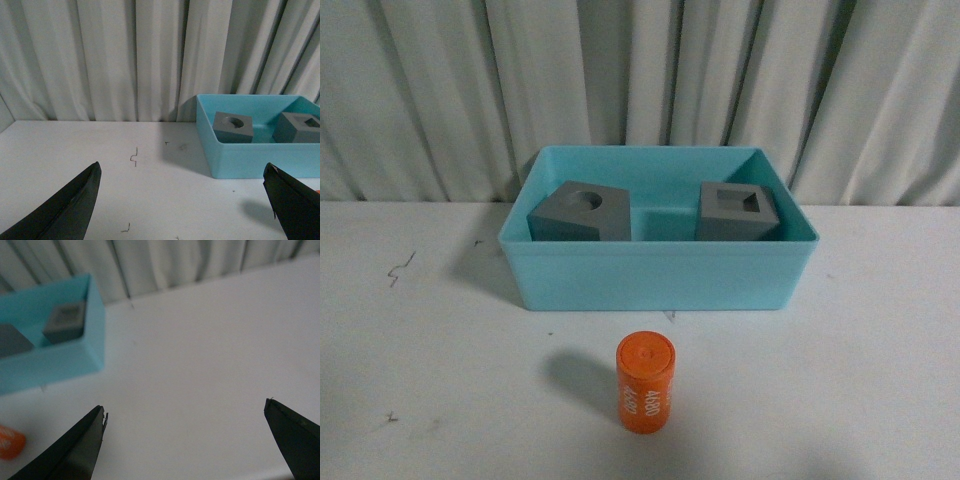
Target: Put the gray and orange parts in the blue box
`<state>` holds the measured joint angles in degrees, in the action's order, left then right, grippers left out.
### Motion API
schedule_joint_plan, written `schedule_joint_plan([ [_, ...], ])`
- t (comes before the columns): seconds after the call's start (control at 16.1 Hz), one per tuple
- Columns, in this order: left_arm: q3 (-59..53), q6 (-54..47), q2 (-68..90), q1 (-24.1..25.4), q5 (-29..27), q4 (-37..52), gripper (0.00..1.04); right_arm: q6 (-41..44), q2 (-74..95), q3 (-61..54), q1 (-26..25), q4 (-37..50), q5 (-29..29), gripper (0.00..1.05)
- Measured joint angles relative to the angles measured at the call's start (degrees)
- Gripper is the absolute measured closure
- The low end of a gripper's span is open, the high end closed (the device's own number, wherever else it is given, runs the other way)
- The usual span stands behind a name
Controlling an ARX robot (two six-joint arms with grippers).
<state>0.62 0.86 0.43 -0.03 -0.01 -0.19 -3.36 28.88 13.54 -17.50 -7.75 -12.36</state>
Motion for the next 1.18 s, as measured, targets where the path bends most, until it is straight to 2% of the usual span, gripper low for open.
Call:
schedule_joint_plan([
  [0.06,0.0,0.0,0.0,0.0,0.0,0.0,0.07,2.1,9.3,4.6,-4.6,7.2,-6.6,0.06],
  [0.12,0.0,0.0,0.0,0.0,0.0,0.0,0.07,5.0,18.5,10.0,-6.1,13.8,-11.9,0.06],
  [0.19,0.0,0.0,0.0,0.0,0.0,0.0,0.07,8.4,27.2,15.3,-4.9,17.5,-16.6,0.06],
  [0.31,0.0,0.0,0.0,0.0,0.0,0.0,0.07,15.8,41.0,21.7,1.4,16.4,-24.5,0.06],
  [0.5,0.0,0.0,0.0,0.0,0.0,0.0,0.07,27.2,50.2,26.2,12.8,7.5,-31.0,0.06],
  [0.62,0.0,0.0,0.0,0.0,0.0,0.0,0.07,33.7,52.7,27.6,20.0,4.6,-31.7,0.06],
  [0.81,0.0,0.0,0.0,0.0,0.0,0.0,0.07,37.7,59.6,29.0,28.3,8.8,-27.4,0.06],
  [1.18,0.0,0.0,0.0,0.0,0.0,0.0,0.07,33.7,73.1,36.5,37.5,15.9,-21.4,0.06],
])
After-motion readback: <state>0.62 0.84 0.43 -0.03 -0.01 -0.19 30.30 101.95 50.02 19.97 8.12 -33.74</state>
